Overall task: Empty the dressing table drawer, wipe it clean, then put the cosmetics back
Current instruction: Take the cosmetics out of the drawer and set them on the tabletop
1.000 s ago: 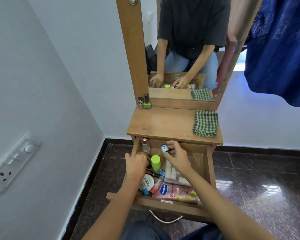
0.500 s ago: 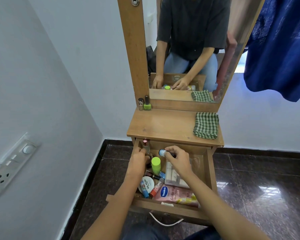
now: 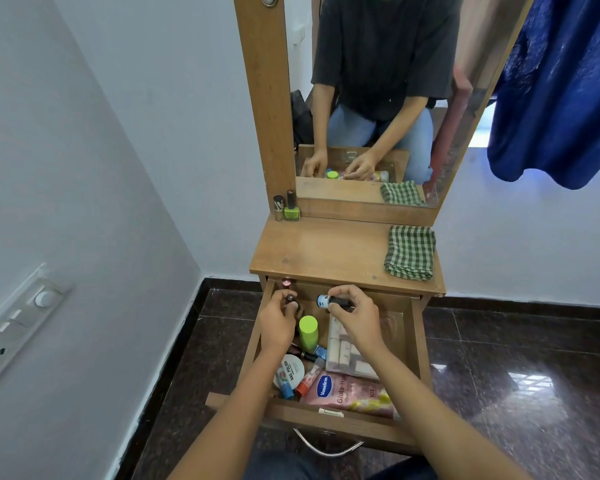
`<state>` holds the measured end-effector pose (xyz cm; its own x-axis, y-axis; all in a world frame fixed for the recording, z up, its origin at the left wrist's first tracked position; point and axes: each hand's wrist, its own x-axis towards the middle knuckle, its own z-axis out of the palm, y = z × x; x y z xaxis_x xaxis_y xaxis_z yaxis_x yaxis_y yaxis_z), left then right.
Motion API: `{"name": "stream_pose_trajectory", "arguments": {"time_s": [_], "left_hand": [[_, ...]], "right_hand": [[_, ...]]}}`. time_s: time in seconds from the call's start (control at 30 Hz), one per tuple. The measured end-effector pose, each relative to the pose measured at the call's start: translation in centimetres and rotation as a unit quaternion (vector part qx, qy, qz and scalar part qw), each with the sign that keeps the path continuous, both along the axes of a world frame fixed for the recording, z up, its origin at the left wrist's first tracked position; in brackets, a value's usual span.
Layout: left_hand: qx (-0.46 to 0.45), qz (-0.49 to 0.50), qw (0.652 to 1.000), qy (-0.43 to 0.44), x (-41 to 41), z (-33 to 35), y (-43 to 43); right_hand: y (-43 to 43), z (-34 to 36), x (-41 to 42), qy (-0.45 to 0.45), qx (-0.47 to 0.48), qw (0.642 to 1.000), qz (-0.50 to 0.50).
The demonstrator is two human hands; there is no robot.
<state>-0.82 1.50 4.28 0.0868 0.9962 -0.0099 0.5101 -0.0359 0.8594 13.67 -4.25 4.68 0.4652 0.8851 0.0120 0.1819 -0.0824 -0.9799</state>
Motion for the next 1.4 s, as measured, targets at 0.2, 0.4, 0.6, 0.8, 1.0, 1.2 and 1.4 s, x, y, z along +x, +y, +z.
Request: {"name": "stream_pose_trajectory", "arguments": {"time_s": [0.2,0.4,0.6,0.8,1.0,1.2,1.4], "left_hand": [[0.060,-0.022,0.994,-0.091,-1.8,2.3,0.4],[0.124,-0.073,0.978,-0.153,-0.8,6.5,3.7],[0.145,-0.080,0.981,-0.096,2.0,6.9,7.4],[0.160,-0.068,0.983,-0.054,2.7,5.6,8.5],[0.140,-0.063,0.988,-0.017,2.3,3.6,8.1],[0.147,-0.014,0.988,0.045,3.0,3.6,11.0],[0.129,0.013,0.992,0.007,4.1,3.6,14.4]], "right_hand": [[0.9,2.5,0.2,-0.045,0.053,0.997,0.023],[4.7,6.6,1.6,-0.189,0.055,0.979,0.055],[8.6,7.5,2.4,-0.266,-0.012,0.961,0.078],[8.9,6.2,2.8,-0.239,-0.023,0.966,0.096],[8.4,3.7,2.4,-0.220,0.025,0.972,0.085],[11.8,3.1,2.2,-0.231,0.029,0.972,0.028],[15.8,3.1,1.9,-0.170,0.050,0.984,-0.032]]}}
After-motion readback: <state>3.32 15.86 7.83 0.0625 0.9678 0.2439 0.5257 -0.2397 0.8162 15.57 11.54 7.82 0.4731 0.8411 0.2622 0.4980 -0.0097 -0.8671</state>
